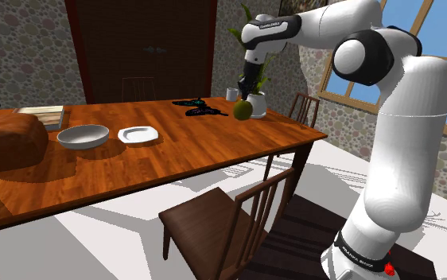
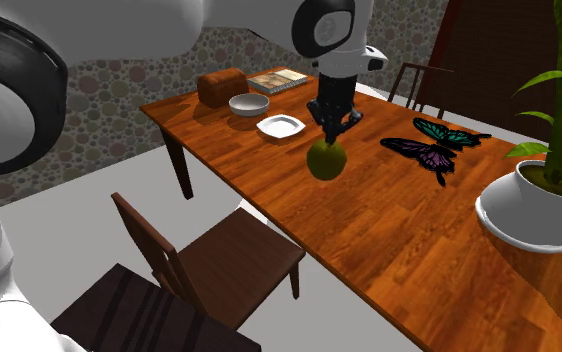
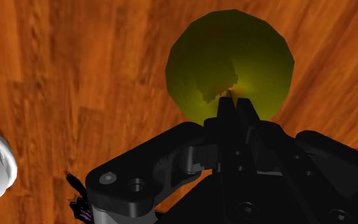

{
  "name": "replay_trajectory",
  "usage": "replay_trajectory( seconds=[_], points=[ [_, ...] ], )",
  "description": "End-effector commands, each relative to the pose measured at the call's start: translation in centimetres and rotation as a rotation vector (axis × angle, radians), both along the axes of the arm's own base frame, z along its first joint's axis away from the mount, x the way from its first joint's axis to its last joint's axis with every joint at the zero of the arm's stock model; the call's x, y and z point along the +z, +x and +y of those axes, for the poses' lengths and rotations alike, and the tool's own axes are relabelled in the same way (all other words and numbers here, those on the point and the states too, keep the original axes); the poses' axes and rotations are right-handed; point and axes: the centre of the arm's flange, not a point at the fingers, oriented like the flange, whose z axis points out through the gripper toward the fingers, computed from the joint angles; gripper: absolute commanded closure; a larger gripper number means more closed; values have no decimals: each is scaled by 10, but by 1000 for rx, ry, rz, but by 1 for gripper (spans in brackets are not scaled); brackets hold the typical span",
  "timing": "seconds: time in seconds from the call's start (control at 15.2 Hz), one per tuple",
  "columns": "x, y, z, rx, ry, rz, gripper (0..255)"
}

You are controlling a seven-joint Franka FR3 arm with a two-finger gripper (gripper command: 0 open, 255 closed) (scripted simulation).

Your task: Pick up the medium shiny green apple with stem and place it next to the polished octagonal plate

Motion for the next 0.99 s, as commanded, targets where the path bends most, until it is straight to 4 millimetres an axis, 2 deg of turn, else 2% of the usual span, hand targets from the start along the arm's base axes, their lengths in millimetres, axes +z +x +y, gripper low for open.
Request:
replay_trajectory(
  seconds=[0.0, 0.26, 0.92],
  points=[
    [11, 0, -1, 0, 0, 0, 255],
    [31, 0, -1, 0, 0, 0, 255],
    [32, 54, 120, 0, 0, 0, 255]
  ],
)
